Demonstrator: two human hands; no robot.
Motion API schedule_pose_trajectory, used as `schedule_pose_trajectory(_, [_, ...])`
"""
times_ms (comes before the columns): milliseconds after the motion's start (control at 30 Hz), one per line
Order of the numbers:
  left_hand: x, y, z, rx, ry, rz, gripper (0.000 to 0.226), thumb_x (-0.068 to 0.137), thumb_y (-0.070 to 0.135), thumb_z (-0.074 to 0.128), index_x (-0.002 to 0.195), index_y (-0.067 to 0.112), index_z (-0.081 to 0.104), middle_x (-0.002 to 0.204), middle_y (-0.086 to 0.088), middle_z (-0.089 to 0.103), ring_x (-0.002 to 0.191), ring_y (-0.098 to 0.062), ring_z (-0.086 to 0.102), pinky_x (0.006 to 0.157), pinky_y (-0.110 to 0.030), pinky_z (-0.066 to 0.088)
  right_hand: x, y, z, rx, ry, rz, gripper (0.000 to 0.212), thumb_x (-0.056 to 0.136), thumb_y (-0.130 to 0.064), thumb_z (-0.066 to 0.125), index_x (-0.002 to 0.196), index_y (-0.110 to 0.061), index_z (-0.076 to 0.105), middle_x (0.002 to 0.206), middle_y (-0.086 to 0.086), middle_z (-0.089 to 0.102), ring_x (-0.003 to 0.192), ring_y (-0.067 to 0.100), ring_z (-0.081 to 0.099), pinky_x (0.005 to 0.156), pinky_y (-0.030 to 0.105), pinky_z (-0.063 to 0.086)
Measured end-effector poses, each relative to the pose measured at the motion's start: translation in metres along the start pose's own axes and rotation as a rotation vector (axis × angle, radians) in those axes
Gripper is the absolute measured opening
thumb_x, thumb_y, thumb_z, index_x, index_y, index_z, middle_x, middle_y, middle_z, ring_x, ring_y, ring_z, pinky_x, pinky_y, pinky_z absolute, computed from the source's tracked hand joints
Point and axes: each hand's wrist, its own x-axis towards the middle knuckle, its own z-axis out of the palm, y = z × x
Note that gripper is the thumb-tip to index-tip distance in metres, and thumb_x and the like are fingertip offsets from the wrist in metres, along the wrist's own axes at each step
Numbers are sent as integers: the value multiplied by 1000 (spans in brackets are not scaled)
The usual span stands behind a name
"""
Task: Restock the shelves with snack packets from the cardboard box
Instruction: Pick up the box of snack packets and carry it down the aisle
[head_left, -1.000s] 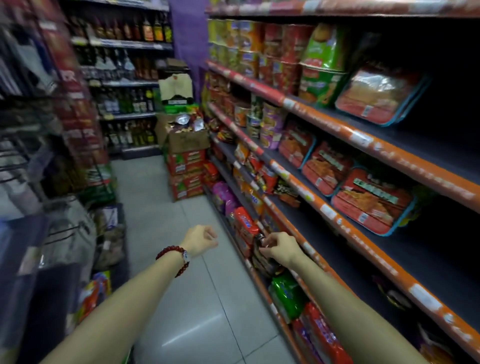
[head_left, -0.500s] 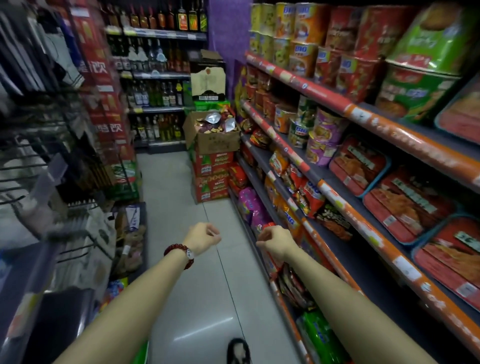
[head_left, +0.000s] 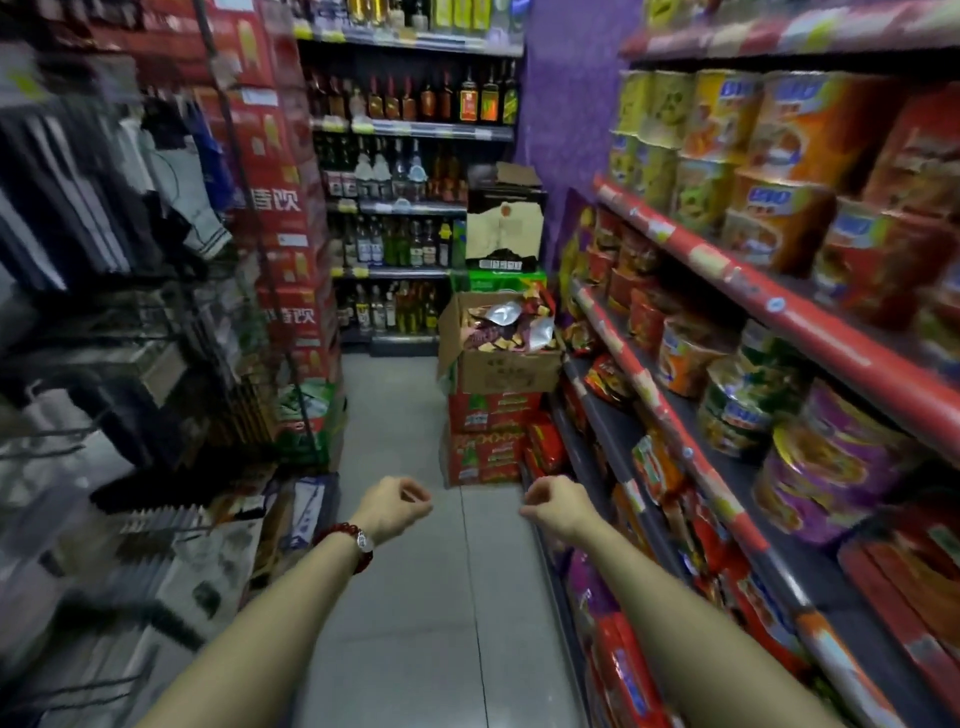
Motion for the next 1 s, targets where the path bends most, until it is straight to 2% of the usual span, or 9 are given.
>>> schedule_pose_trajectory(167, [86, 5, -16, -16, 5, -58, 13, 84, 16, 67, 75, 21, 58, 75, -3, 61, 65, -15, 56, 52, -22, 45, 90, -10, -7, 2, -42, -15, 20, 82, -21, 72, 100, -11, 71, 99, 2, 68, 90, 12, 61, 67, 15, 43])
schedule_pose_trajectory(333, [198, 28, -29, -25, 18, -20, 4, 84, 15, 65, 84, 14, 61, 74, 0, 59, 67, -16, 55, 51, -21, 44, 196, -28, -27, -40, -16, -9, 18, 82, -24, 71, 95, -11, 72, 100, 3, 70, 93, 15, 63, 75, 23, 46])
schedule_pose_trajectory(567, [355, 75, -58, -30, -27, 7, 13, 83, 17, 66, 74, 20, 58, 73, 2, 58, 70, -16, 55, 57, -23, 45, 329, -54, -67, 18, 60, 54, 17, 82, -26, 71, 92, -12, 72, 97, 5, 71, 94, 18, 65, 82, 31, 53])
schedule_pose_trajectory(733, [443, 97, -60, 10, -69, 24, 9, 82, 16, 68, 78, 18, 60, 80, -3, 60, 77, -19, 56, 67, -28, 45, 405, -41, -96, 33, 102, 123, 17, 83, -26, 69, 92, -12, 73, 96, 3, 72, 92, 16, 65, 75, 24, 46])
schedule_pose_trajectory(867, [517, 110, -56, 8, -86, 8, 12, 82, 15, 68, 75, 19, 58, 78, -6, 60, 76, -22, 56, 68, -31, 45, 476, -28, -120, 36, 151, 164, 14, 83, -24, 69, 85, -11, 73, 92, 4, 72, 91, 18, 65, 80, 28, 49])
schedule_pose_trajectory(933, [550, 117, -53, 8, -72, 5, 11, 83, 15, 67, 76, 17, 59, 77, -7, 62, 76, -24, 57, 70, -34, 48, 512, -23, -131, 62, 169, 160, 10, 84, -20, 68, 83, -10, 70, 86, 5, 68, 87, 19, 62, 78, 29, 47])
schedule_pose_trajectory(1000, [583, 128, -51, 25, -46, -3, 7, 85, 16, 66, 83, 13, 60, 83, -7, 63, 78, -21, 58, 71, -31, 47, 549, -15, -143, 96, 177, 162, 12, 86, -19, 66, 89, -7, 71, 88, 6, 66, 88, 18, 59, 75, 27, 45])
